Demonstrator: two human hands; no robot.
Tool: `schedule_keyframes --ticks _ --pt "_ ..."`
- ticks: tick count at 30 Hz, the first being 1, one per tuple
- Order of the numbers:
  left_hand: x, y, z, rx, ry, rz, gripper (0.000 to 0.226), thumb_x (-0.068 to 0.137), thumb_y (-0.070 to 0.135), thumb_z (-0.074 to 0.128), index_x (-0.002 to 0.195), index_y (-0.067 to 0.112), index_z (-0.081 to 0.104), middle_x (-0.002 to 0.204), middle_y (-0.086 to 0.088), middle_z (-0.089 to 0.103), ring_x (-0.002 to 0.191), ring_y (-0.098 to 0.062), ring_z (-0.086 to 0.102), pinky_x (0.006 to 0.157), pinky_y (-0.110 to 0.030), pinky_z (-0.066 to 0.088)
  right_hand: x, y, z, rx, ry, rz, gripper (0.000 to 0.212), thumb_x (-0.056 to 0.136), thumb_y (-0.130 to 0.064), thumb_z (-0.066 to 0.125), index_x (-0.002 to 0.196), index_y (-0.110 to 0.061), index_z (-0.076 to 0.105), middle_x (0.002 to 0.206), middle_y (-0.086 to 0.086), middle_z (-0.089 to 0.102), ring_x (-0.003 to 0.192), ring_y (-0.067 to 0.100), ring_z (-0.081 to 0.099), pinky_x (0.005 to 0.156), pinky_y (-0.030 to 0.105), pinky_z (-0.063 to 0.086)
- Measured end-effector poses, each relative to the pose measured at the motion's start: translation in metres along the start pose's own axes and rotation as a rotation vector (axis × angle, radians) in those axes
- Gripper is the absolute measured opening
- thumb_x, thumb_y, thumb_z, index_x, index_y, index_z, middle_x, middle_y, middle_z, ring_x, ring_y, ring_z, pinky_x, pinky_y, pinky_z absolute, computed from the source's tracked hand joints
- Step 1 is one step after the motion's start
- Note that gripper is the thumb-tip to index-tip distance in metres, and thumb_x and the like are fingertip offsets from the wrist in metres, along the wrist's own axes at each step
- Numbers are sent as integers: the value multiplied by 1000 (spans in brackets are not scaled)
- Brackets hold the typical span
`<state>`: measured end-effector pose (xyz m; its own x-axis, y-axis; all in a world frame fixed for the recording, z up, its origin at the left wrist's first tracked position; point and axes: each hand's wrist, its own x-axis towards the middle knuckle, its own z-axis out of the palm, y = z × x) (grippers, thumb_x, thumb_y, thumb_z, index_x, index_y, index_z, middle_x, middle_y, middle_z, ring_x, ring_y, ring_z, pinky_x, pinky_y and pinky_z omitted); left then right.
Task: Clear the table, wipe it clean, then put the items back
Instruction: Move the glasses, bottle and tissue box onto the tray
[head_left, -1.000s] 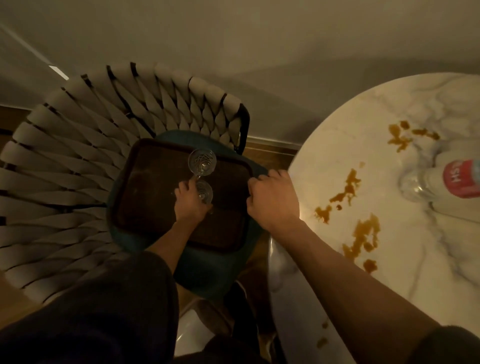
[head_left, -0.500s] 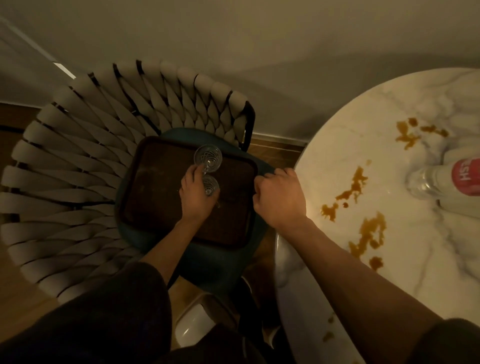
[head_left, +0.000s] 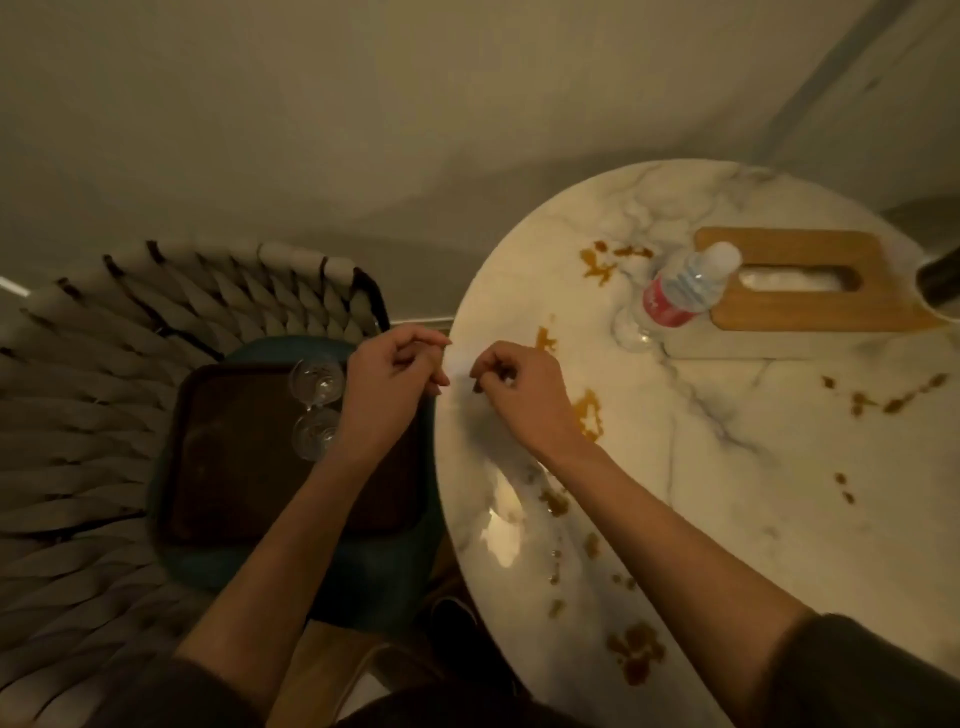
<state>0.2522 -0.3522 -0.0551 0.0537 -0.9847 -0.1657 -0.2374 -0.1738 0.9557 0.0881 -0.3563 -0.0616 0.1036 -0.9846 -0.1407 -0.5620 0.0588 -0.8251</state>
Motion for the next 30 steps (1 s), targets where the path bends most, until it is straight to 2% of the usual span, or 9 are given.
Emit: schedule_keyframes --ticks 3,6,12,16,18,24,26,28,30 --pt "2 31 47 28 -105 62 16 92 7 58 102 16 66 78 -2 69 69 -7 65 62 -15 50 -23 31 -55 -105 103 115 14 81 -6 59 80 -14 70 76 -4 69 67 6 60 65 20 47" --pt "11 49 92 93 -192 98 30 85 13 67 113 21 61 90 5 67 78 -7 63 69 -21 53 -46 64 -100 -288 131 207 10 85 -12 58 85 -12 68 84 3 67 76 17 60 70 31 49" --pt "38 63 177 297 -276 208 85 70 31 82 142 23 37 137 1 48 120 -15 49 98 -28 42 -61 90 -131 -570 -33 303 45 89 -20 56 131 -6 49 131 15 46 112 34 53 92 43 49" --pt "53 70 208 256 -228 265 80 65 35 83 134 24 45 129 3 57 116 -16 56 96 -40 49 -47 86 -122 -608 -181 405 66 96 -24 43 152 -4 14 141 24 40 125 42 45 97 44 41" --pt "58 72 210 249 -178 263 71 66 36 83 129 22 51 121 5 64 108 -13 61 92 -39 51 -38 82 -121 -622 -198 421 69 97 -27 42 152 -2 9 141 26 41 126 43 44 98 45 40" --pt "47 77 167 95 9 245 54 65 36 86 110 21 60 99 14 67 93 -1 65 82 -28 56 -2 65 -103 -616 -256 580 84 94 -61 35 155 -11 6 151 17 37 136 40 36 111 55 29" --pt "41 75 138 67 65 232 54 66 35 86 112 29 57 102 16 65 97 -1 64 81 -22 55 11 54 -103 -656 -286 607 82 93 -62 37 152 -7 18 148 17 40 132 39 41 109 57 31" --pt "39 70 104 91 128 222 58 67 35 86 117 29 56 108 13 65 101 -2 63 83 -20 54 25 43 -103 -705 -293 482 62 94 -49 43 139 -7 39 135 14 51 121 37 50 102 51 39" --pt "41 62 71 131 185 204 61 67 37 85 120 24 57 111 9 66 103 -3 63 87 -23 53 40 32 -96 -698 -277 256 42 95 -37 45 128 -10 45 124 14 55 112 33 55 88 37 42"
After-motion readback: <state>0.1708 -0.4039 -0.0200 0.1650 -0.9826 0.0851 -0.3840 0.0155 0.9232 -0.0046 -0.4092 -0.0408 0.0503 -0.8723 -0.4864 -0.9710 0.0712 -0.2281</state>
